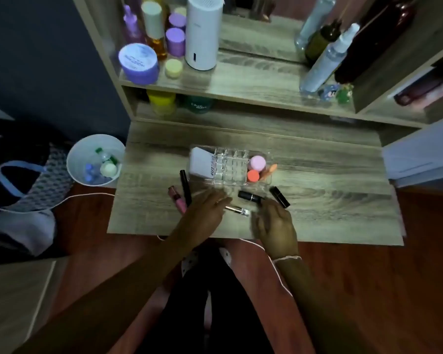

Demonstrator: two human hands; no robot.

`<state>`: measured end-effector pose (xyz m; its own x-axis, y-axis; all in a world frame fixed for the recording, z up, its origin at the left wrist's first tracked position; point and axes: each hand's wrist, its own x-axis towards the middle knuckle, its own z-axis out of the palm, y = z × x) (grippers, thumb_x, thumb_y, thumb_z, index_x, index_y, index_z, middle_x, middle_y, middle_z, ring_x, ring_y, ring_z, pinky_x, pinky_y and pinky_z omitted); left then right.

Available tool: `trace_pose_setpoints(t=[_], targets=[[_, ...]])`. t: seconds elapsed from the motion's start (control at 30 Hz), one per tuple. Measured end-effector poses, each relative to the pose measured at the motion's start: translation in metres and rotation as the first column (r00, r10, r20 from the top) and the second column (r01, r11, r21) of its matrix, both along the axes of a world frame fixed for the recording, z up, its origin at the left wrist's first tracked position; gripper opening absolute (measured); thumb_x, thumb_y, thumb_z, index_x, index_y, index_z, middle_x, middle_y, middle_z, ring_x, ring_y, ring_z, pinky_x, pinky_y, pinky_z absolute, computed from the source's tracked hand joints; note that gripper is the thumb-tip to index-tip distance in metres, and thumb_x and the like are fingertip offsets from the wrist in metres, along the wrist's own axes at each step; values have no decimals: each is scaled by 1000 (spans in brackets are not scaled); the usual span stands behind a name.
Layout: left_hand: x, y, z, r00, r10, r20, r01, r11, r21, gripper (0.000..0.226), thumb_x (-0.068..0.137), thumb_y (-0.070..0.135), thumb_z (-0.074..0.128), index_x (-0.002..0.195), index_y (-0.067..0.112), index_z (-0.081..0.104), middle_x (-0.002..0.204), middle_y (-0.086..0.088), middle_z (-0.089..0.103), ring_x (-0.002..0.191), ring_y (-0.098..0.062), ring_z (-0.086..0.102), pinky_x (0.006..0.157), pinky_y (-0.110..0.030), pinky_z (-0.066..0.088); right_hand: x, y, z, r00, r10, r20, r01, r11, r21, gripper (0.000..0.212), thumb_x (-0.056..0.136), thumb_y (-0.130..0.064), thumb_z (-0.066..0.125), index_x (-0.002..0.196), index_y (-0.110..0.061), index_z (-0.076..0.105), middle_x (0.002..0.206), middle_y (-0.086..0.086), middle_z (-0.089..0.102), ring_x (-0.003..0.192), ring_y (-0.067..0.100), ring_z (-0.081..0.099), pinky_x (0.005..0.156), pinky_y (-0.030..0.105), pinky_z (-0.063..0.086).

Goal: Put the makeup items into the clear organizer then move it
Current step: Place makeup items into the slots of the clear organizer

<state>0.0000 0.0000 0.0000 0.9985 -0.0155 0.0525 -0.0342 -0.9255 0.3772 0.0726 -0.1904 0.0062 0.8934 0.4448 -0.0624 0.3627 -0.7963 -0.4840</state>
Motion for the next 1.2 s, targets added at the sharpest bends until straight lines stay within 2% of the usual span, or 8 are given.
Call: trace_pose_setpoints(t=[0.3, 0.43, 0.6, 0.73, 0.9, 1.0, 1.07, 1.2], targets=[[21, -4, -21, 1000, 16, 3, -16, 1000, 2, 39, 67, 10, 75, 105, 13, 70, 103, -7, 70, 98, -29, 63, 86, -38, 52, 20, 17, -15, 999, -39, -18, 39, 999, -8, 42, 82, -3, 60, 123, -8, 60, 125, 18, 61, 113, 37, 56, 96, 44, 49], [24, -1, -39, 997, -9, 76, 4, 997, 74, 24, 75, 18, 61, 98, 16, 68, 93, -5, 68, 91, -24, 49, 85, -37, 42, 27, 14, -19, 998, -41, -39, 39, 997, -59, 43, 81, -6, 64, 124, -11, 59, 120, 17, 61, 108, 37, 54, 90, 43, 51], [14, -3, -41, 1000, -8, -7, 9, 999, 46, 26, 79, 22, 49, 98, 16, 65, 97, -7, 66, 90, -28, 62, 82, -38, 37, 35, 12, -22, 998, -28, -64, 21, 995, -99, 32, 82, -12, 66, 114, -12, 63, 111, 14, 64, 104, 35, 56, 86, 40, 49], [-2, -2, -31, 995, 69, -72, -76, 993, -93, 33, 74, 14, 60, 107, 12, 63, 104, -11, 65, 91, -32, 61, 83, -40, 46, 36, 15, -14, 989, -5, -148, 17, 996, 84, 19, 88, -21, 63, 107, -20, 61, 105, 4, 70, 91, 21, 65, 77, 33, 53], [-11, -2, -10, 959, 272, -76, -277, 849, -450, 31, 88, 16, 50, 116, 6, 63, 113, -15, 60, 106, -27, 57, 95, -37, 45, 31, 24, 1, 985, -51, -166, 94, 960, 264, 12, 86, -21, 68, 96, -24, 62, 78, -24, 61, 75, -20, 56, 64, -3, 39], [-2, 1, 0, 898, 424, -120, -404, 682, -610, 28, 90, 4, 59, 117, 10, 60, 115, -13, 60, 110, -11, 55, 100, -21, 43, 35, 39, 10, 982, -91, -163, 144, 924, 354, 12, 85, -19, 69, 94, -22, 63, 72, -27, 58, 74, -18, 57, 63, -2, 38], [9, 4, 5, 853, 514, -84, -458, 663, -593, 25, 90, 9, 61, 115, 12, 60, 110, -6, 62, 101, -2, 54, 92, -3, 36, 41, 52, 18, 977, -107, -184, 173, 901, 398, 12, 85, -24, 70, 95, -25, 62, 70, -27, 59, 73, -16, 59, 63, -1, 40], [29, 18, 16, 768, 635, -82, -527, 555, -643, 24, 89, 19, 64, 112, 20, 56, 104, 6, 61, 89, 0, 57, 79, -6, 43, 61, 82, 26, 964, -66, -258, 184, 866, 466, 17, 84, -29, 70, 98, -24, 63, 78, -21, 65, 72, -9, 64, 66, 12, 52]])
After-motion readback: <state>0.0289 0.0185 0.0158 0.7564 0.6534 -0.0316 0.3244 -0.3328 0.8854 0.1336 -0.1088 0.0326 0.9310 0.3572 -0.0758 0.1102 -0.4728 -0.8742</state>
